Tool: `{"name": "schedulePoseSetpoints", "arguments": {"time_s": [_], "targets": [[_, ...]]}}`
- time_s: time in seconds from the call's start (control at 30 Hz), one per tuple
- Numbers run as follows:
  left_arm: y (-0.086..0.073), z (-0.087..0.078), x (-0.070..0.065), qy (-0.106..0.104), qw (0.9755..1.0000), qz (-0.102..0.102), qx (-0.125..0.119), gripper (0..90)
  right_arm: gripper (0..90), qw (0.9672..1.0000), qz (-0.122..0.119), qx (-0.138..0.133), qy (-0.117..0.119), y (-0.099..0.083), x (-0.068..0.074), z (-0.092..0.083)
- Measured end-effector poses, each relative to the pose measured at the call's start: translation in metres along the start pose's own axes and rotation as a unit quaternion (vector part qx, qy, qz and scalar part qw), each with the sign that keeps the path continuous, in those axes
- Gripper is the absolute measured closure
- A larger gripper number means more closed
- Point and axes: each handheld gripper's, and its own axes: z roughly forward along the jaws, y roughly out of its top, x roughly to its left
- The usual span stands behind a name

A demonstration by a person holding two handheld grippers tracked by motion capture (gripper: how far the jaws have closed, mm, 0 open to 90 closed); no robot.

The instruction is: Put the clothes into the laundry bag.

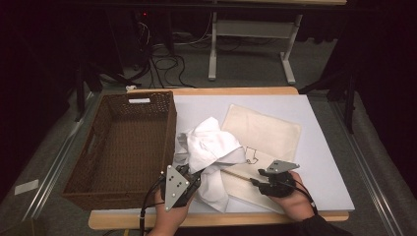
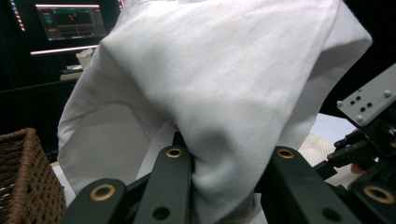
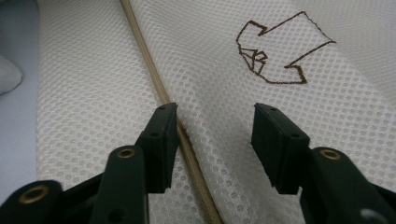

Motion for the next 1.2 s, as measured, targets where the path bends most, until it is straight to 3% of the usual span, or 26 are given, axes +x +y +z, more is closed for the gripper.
{"name": "schedulePoseSetpoints", "arguments": {"time_s": [0.17,0.5,0.73,0.83,0.93,1.03,1.13,1.2], "targets": [[-0.001,0.002,-0.002,-0.003,1.0000,0.000,0.003,77.9,70.3,1.0000,-0.001,0.001,0.005,0.000,-0.002,0.000],[-0.005,0.005,-0.008,-0.012,0.9998,0.003,0.013,77.8,88.1,0.9998,-0.012,0.011,0.010,0.001,-0.001,0.002],[-0.007,0.006,-0.007,-0.010,0.9998,0.002,0.016,77.7,88.2,0.9997,0.002,-0.022,0.007,0.005,-0.005,-0.007],[-0.008,0.007,-0.006,-0.010,0.9998,0.001,0.018,77.7,85.9,0.9997,0.007,-0.014,0.016,0.003,-0.005,-0.004],[-0.008,0.006,-0.007,-0.009,0.9998,0.002,0.017,77.7,73.5,0.9993,0.007,-0.008,0.035,0.003,-0.002,0.001],[-0.008,0.006,-0.007,-0.008,0.9998,0.001,0.017,77.7,63.5,0.9999,-0.006,-0.004,0.016,0.004,0.003,0.006],[-0.009,0.006,-0.007,-0.008,0.9998,0.000,0.018,77.7,62.1,0.9999,0.005,0.002,0.010,0.005,0.002,0.010],[-0.009,0.006,-0.007,-0.009,0.9998,0.000,0.019,77.7,68.2,0.9997,0.020,0.002,0.014,0.005,0.000,0.011]]}}
